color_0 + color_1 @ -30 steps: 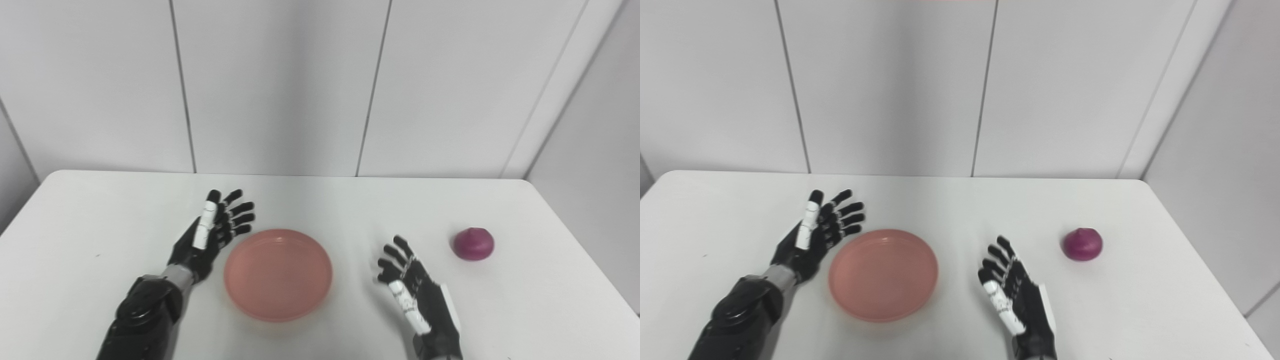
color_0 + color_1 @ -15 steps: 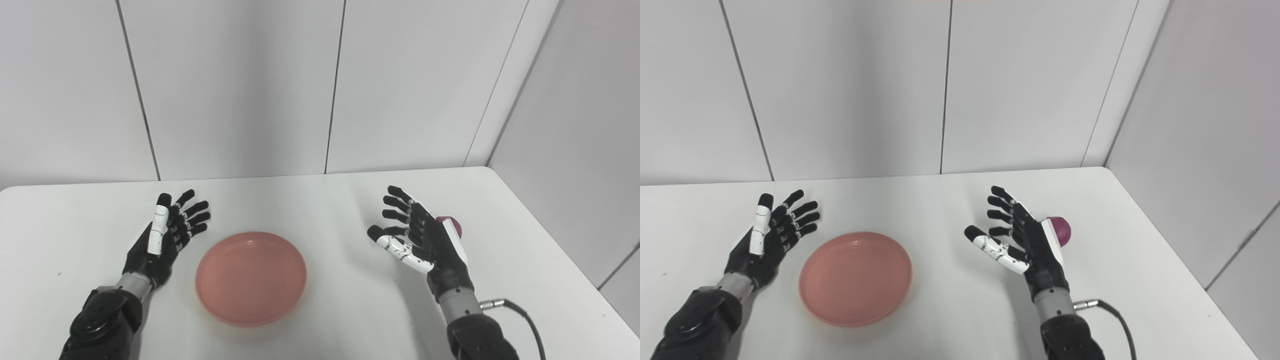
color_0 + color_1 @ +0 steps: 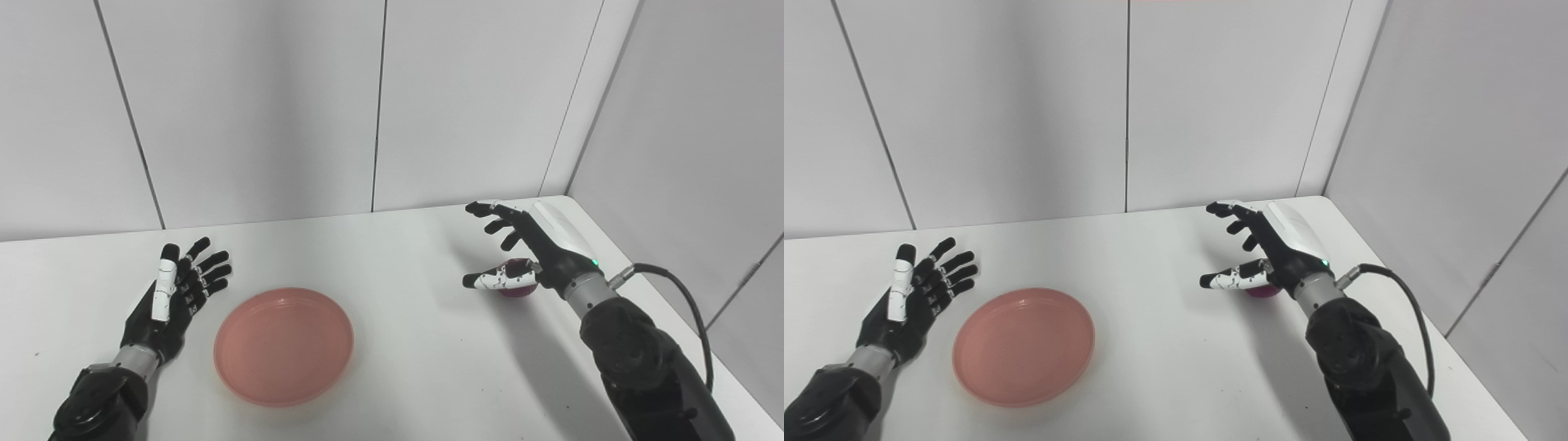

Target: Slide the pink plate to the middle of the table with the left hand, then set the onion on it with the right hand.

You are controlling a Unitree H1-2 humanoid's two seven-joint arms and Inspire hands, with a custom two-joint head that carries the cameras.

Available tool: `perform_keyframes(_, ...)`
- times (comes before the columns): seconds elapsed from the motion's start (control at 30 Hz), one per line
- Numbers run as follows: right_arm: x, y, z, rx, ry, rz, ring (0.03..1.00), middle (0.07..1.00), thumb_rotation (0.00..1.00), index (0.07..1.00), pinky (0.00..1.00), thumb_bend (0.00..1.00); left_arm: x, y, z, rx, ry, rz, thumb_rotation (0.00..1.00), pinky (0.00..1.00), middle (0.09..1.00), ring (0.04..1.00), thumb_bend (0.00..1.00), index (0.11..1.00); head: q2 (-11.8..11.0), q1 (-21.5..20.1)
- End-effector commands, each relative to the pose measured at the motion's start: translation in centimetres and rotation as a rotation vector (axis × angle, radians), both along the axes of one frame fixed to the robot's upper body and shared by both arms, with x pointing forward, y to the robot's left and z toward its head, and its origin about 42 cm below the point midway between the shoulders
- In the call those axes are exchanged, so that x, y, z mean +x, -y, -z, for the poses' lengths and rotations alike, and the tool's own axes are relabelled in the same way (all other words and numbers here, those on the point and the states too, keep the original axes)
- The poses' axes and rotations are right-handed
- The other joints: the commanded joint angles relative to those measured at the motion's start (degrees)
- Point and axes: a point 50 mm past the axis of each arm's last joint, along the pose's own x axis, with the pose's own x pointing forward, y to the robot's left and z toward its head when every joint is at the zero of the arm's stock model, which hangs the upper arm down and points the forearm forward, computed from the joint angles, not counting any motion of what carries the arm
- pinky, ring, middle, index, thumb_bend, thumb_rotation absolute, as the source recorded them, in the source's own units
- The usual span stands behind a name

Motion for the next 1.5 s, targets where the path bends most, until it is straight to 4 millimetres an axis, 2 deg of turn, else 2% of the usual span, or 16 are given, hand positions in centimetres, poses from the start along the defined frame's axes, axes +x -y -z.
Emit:
perform_keyframes(0.0,0.9,1.1,-3.2,-0.141,0.057,0.012,0.694,0.776,0.17,0.779,0.55,1.00,-0.2,-0.2,0.6,0.006,-0.045,-0.002,0.99,0.87,0.862,0.856,0.87,0.925,0.07,-0.03)
perform_keyframes(0.17,2.0,2.2,-4.9,-0.284,0.010,0.028,0.693,0.772,0.17,0.762,0.54,1.00,-0.3,-0.1,0.7,0.007,-0.046,0.005,1.00,0.88,0.868,0.861,0.85,0.932,-0.03,-0.16)
perform_keyframes(0.4,3.2,3.4,-6.4,-0.374,-0.070,0.056,0.741,0.789,0.17,0.770,0.59,1.00,-0.4,0.3,0.7,0.002,-0.046,0.011,1.00,0.88,0.863,0.857,0.85,0.930,0.02,-0.11)
perform_keyframes(0.57,4.4,4.1,-6.2,-0.445,-0.105,0.078,0.758,0.789,0.19,0.772,0.60,1.00,-0.4,0.4,0.7,-0.002,-0.049,0.017,0.99,0.88,0.865,0.858,0.85,0.933,0.02,0.12)
perform_keyframes(0.73,5.7,4.5,-5.9,-0.483,-0.165,0.104,0.812,0.823,0.23,0.790,0.67,1.00,-0.5,0.3,0.7,-0.004,-0.049,0.018,0.99,0.88,0.868,0.859,0.87,0.935,0.11,0.27)
perform_keyframes(0.93,7.0,4.6,-5.5,-0.490,-0.241,0.104,0.847,0.868,0.24,0.810,0.66,1.00,-0.6,0.2,0.6,0.000,-0.049,0.012,1.00,0.88,0.867,0.860,0.85,0.939,0.17,0.39)
perform_keyframes(1.17,8.1,4.2,-4.8,-0.496,-0.320,0.106,0.885,0.899,0.12,0.822,0.68,1.00,-0.7,0.2,0.7,0.003,-0.050,0.012,1.00,0.89,0.866,0.861,0.86,0.940,0.11,0.71)
perform_keyframes(1.4,9.2,4.1,-4.5,-0.505,-0.353,0.107,0.892,0.908,0.11,0.839,0.69,1.00,-0.7,0.2,0.7,-0.003,-0.054,0.008,1.00,0.89,0.866,0.861,0.86,0.940,0.02,1.14)
perform_keyframes(1.47,9.4,4.0,-4.4,-0.514,-0.363,0.101,0.877,0.902,0.11,0.840,0.67,1.00,-0.7,0.2,0.7,-0.003,-0.055,0.010,1.00,0.89,0.870,0.864,0.86,0.942,0.03,1.19)
